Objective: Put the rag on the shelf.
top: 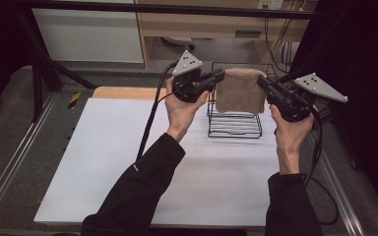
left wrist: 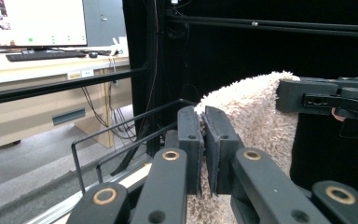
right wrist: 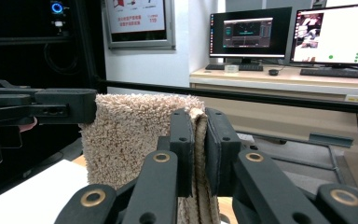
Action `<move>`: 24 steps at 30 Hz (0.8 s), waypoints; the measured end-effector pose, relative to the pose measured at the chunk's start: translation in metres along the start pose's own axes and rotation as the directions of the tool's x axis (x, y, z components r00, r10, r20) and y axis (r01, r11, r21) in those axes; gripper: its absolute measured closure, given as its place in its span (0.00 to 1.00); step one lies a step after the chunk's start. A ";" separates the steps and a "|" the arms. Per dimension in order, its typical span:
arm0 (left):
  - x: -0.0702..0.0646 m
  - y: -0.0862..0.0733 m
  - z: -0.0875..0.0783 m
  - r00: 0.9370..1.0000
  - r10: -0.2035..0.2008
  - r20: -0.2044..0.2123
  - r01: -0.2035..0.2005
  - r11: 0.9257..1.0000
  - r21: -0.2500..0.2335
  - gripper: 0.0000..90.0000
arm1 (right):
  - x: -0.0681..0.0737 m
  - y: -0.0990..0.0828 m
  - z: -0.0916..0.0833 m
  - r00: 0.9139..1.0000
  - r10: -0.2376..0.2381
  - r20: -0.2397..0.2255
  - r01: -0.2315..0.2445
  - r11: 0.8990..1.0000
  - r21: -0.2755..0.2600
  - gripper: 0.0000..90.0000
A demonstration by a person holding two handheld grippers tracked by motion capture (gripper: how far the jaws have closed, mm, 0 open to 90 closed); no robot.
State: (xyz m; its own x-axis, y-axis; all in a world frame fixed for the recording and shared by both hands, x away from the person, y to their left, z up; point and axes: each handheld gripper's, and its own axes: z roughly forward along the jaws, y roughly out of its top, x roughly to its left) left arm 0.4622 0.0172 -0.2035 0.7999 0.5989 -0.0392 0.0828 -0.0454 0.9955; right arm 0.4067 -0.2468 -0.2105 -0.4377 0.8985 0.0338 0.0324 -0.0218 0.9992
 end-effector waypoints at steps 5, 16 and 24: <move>0.002 0.006 0.006 1.000 -0.003 0.002 0.003 1.000 -0.012 0.95 | -0.005 0.005 0.003 1.000 -0.005 0.008 0.005 1.000 -0.007 0.92; 0.009 0.019 0.022 1.000 -0.003 -0.003 0.003 1.000 -0.026 0.95 | -0.017 0.019 0.012 0.999 -0.013 0.029 0.014 1.000 -0.016 0.92; 0.016 0.028 0.029 1.000 -0.005 -0.015 0.005 1.000 -0.022 0.95 | -0.021 0.026 0.022 0.999 -0.029 0.042 0.031 0.999 -0.027 0.92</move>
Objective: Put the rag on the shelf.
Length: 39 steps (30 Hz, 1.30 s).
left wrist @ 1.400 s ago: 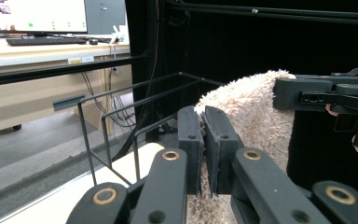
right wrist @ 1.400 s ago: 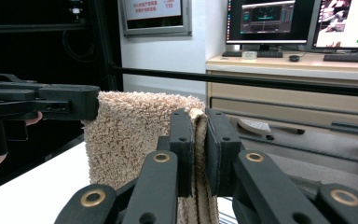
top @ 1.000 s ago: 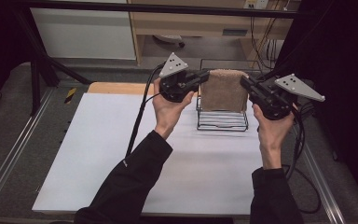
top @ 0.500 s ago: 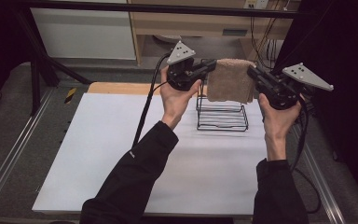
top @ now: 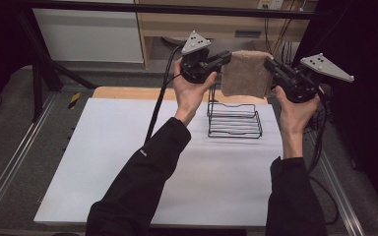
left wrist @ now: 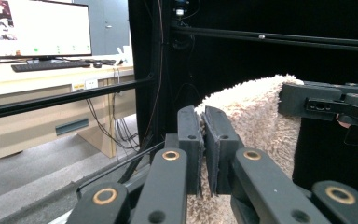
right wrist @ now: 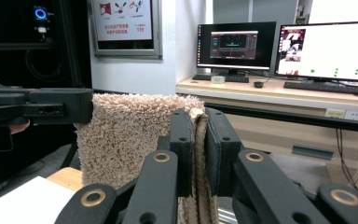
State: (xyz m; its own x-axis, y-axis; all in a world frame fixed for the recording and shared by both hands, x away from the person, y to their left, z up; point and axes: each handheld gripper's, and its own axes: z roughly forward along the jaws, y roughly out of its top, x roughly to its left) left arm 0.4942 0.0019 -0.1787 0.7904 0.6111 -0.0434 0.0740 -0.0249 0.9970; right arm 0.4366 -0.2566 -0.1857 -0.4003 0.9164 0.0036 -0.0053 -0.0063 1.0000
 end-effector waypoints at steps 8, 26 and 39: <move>0.004 0.010 0.007 1.000 0.015 -0.003 -0.016 1.000 -0.013 0.95 | -0.006 0.008 0.007 1.000 0.004 0.000 -0.004 1.000 -0.020 0.92; 0.020 0.019 0.029 0.999 0.018 -0.050 -0.018 1.000 0.008 0.95 | -0.020 0.014 0.034 1.000 0.002 0.010 -0.002 1.000 -0.019 0.92; 0.034 0.006 0.042 0.997 0.031 -0.065 -0.029 0.999 0.030 0.95 | -0.028 0.001 0.053 1.000 -0.019 0.017 0.018 1.000 0.003 0.92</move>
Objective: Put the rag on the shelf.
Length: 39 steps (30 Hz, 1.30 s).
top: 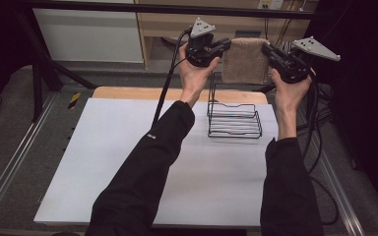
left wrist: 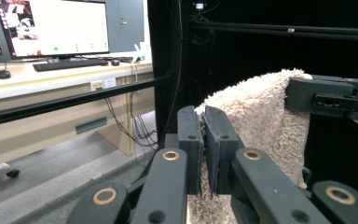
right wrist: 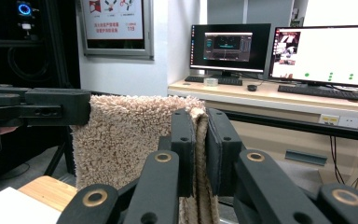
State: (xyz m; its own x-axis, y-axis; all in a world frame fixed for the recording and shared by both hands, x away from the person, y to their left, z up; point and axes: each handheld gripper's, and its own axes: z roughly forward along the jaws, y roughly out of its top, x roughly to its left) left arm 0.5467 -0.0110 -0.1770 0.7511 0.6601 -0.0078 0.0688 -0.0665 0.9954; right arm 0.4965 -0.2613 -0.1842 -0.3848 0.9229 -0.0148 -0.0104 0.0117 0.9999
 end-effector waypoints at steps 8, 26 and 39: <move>-0.001 -0.010 0.001 1.000 0.017 0.011 -0.017 1.000 0.025 0.95 | -0.002 -0.013 0.002 1.000 0.008 -0.004 -0.008 1.000 0.024 0.92; -0.014 -0.031 -0.004 0.995 0.071 0.065 -0.076 0.994 0.084 0.95 | -0.006 -0.040 -0.013 0.999 0.038 -0.018 -0.037 0.997 0.073 0.91; -0.020 -0.036 -0.010 0.993 0.075 0.093 -0.085 0.990 0.109 0.95 | -0.005 -0.043 -0.023 0.999 0.040 -0.029 -0.037 0.994 0.098 0.91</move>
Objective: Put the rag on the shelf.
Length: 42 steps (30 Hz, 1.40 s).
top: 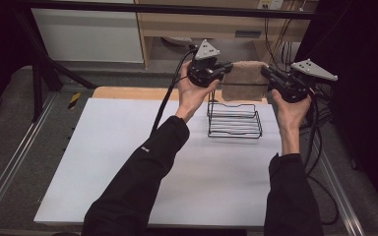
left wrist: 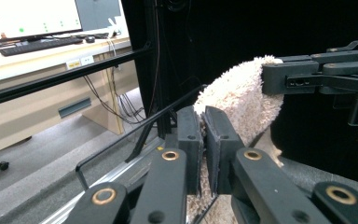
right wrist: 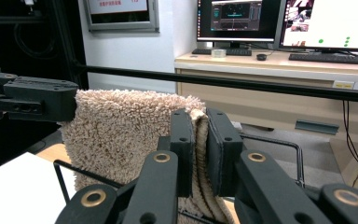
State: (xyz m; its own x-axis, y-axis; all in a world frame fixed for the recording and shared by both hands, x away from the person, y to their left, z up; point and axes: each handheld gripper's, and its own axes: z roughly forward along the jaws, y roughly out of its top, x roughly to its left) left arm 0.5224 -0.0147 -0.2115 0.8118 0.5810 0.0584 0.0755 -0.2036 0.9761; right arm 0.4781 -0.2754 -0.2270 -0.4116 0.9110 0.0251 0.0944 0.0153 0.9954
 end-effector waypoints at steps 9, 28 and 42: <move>-0.005 -0.005 -0.004 1.000 0.004 0.021 -0.004 1.000 0.015 0.94 | 0.002 -0.005 -0.009 1.000 -0.009 -0.017 0.009 1.000 0.014 0.91; -0.021 -0.023 -0.013 0.998 0.009 0.068 -0.013 0.998 0.058 0.91 | 0.002 -0.024 -0.023 0.998 -0.011 -0.062 0.014 0.998 0.056 0.89; -0.014 -0.009 -0.029 0.994 -0.079 0.072 0.077 0.997 0.031 0.84 | 0.003 -0.032 -0.024 0.997 -0.037 -0.071 0.042 0.997 0.068 0.89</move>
State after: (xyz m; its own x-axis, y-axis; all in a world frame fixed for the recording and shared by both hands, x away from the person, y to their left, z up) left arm 0.4933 0.0021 -0.2152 0.8430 0.5368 -0.0343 0.1558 -0.1827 0.9707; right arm 0.4526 -0.2830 -0.2567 -0.4785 0.8780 -0.0056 0.1380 0.0815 0.9871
